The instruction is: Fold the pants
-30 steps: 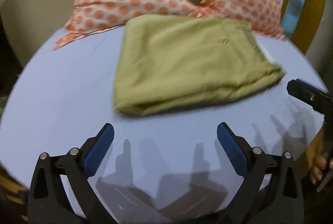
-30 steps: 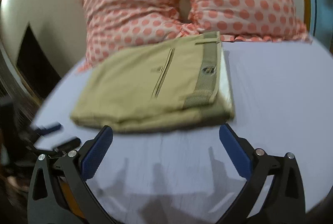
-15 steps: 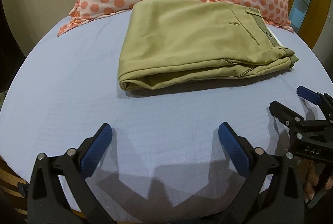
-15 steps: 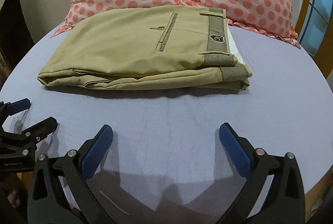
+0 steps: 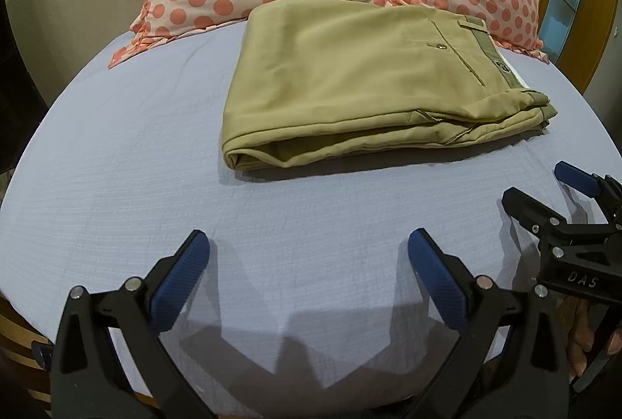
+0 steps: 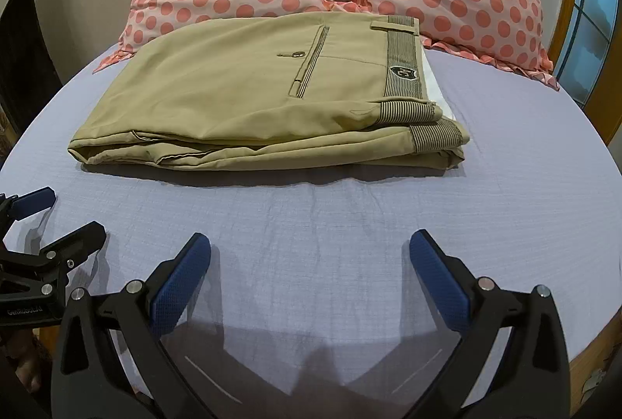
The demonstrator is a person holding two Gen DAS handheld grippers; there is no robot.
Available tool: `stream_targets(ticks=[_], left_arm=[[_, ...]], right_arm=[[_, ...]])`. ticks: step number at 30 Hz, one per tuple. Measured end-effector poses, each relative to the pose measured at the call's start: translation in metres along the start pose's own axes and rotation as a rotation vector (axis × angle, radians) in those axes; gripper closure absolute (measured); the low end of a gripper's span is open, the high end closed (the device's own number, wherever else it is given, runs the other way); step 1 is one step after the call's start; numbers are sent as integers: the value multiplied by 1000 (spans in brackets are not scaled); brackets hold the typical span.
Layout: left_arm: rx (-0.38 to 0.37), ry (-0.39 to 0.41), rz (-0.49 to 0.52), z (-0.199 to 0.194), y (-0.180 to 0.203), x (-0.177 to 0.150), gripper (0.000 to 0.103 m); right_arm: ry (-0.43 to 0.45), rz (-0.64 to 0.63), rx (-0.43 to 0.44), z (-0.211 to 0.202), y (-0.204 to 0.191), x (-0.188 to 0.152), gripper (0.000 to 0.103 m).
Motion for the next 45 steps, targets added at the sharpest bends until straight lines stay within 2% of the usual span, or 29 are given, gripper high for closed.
stream_targets(ticks=[45], left_arm=[[-2, 7, -1, 1, -3, 1, 2]], right_arm=[[14, -1, -3, 1, -1, 4, 1]])
Point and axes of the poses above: each gripper's, at about its wrist camera, not at the fingertips, and z roughly the way its jaws point, y to its right, x to its top, the point moved 3 cm from there along z, roughly the way its jaws point, and after that the axes turned 12 degrees about x, right-handed, at the moved point
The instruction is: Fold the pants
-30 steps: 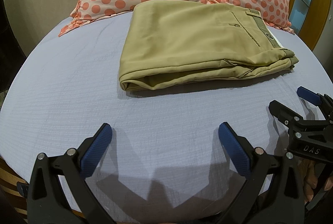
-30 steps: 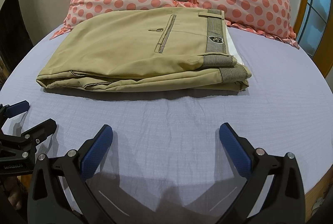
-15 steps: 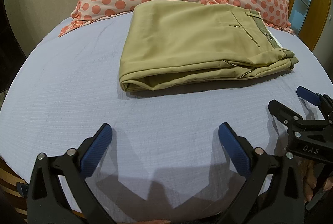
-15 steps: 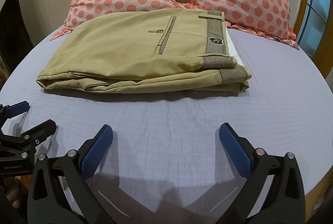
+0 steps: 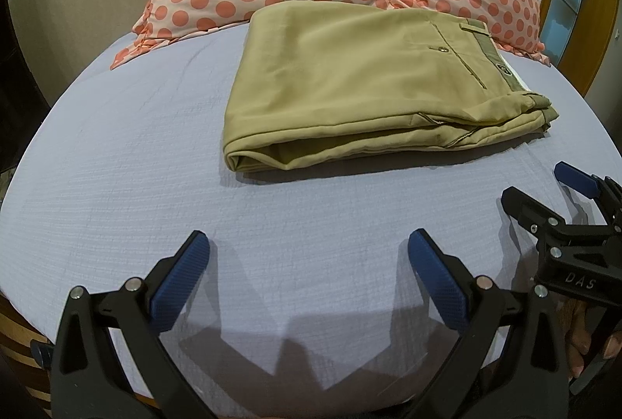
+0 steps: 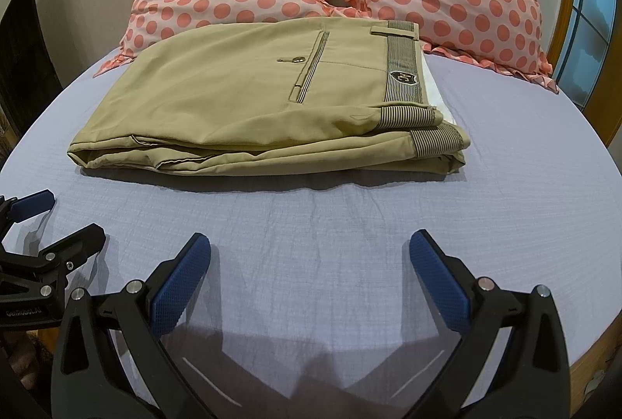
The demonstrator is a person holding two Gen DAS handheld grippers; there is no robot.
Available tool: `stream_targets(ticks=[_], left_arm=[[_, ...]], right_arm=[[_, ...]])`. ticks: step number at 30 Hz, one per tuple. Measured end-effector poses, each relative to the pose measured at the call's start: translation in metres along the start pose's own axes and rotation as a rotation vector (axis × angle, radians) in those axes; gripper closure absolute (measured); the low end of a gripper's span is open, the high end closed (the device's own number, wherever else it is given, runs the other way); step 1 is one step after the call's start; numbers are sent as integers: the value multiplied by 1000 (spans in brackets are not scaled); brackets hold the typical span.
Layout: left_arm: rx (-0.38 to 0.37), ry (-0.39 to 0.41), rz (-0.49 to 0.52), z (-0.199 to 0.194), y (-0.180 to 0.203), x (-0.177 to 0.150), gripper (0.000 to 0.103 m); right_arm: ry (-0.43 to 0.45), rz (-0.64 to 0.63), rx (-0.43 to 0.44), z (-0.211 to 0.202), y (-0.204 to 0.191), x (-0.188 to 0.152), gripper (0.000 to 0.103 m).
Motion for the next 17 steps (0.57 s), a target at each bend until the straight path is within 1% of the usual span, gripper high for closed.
stream_targets(ticks=[12, 17], left_arm=[[3, -10, 2, 0, 1, 0, 2], [5, 0, 0, 0, 3, -1, 2]], right_arm=[[1, -1, 0, 1, 0, 0, 1], [3, 1, 0, 1, 0, 1, 1]])
Point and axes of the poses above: each gripper's, at about its wrist camera, not at the fingertips, and z roughly the way its jaws point, y to its right, x to its top, the point moved 3 cm from there along z, roughly the way its jaws point, and after that the axes turned 12 degrees about x, right-handed, at the moved point
